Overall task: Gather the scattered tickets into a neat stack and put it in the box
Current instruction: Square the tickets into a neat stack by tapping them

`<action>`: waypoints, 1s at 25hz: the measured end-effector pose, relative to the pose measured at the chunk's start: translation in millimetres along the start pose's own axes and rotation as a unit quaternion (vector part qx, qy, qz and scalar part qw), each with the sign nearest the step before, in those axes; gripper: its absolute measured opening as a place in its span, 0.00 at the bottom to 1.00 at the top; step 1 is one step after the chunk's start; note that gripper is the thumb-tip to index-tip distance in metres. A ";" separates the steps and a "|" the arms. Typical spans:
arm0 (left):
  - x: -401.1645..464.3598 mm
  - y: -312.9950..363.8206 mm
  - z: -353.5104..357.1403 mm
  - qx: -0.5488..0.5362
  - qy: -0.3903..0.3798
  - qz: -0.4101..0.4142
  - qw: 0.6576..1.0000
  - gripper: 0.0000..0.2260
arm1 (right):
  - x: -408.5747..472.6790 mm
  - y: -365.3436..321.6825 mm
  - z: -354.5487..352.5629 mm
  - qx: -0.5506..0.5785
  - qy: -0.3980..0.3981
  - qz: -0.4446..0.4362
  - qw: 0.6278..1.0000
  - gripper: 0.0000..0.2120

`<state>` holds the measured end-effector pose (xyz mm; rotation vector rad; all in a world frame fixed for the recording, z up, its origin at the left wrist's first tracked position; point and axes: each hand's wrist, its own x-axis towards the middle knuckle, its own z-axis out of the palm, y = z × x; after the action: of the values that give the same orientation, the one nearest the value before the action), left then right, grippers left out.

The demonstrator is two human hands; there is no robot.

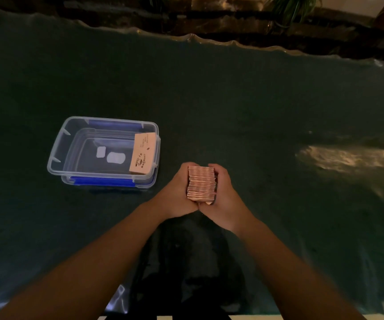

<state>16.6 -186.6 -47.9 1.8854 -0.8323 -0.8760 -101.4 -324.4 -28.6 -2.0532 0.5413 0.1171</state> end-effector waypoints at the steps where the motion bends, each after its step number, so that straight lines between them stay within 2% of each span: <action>1: -0.4 -2.1 -2.2 -0.010 -0.010 -0.003 1.000 0.53 | -0.3 -1.6 -1.8 -0.015 -0.002 -0.006 1.000 0.52; 3: -0.7 -6.3 -3.9 -0.014 -0.034 -0.020 0.999 0.65 | 0.4 -6.3 -0.8 -0.061 -0.025 -0.021 0.998 0.56; 6: 1.2 -16.5 0.2 -0.008 -0.055 -0.020 0.998 0.68 | 4.8 -12.0 5.6 -0.121 -0.037 -0.046 0.991 0.58; 8: 1.9 -22.9 3.1 -0.014 -0.043 -0.023 0.999 0.63 | 6.6 -15.4 5.4 -0.135 -0.037 -0.048 0.989 0.58; 11: 4.3 -24.7 1.9 0.003 -0.008 -0.018 1.000 0.44 | 6.0 -15.3 -2.0 -0.135 -0.042 -0.057 0.988 0.55; 14: 6.8 -21.2 1.6 0.008 -0.008 -0.006 1.000 0.40 | 5.9 -12.8 -6.4 -0.124 -0.044 -0.061 0.990 0.54; 20: 12.1 -13.1 -0.5 0.000 -0.024 -0.026 0.999 0.43 | 7.9 -3.9 1.6 -0.036 -0.033 -0.018 0.999 0.57; 23: 13.8 -7.3 -7.4 -0.025 0.002 -0.059 0.998 0.41 | 8.8 6.5 -0.1 0.106 -0.029 0.013 0.994 0.58; 25: 12.6 -2.9 -12.7 -0.080 0.018 -0.091 0.992 0.40 | 4.5 16.4 -3.9 0.198 0.015 0.039 0.979 0.57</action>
<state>34.3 -190.3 -48.9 1.8498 -0.5557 -0.9865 -104.9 -336.2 -41.0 -1.6478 0.6110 0.0203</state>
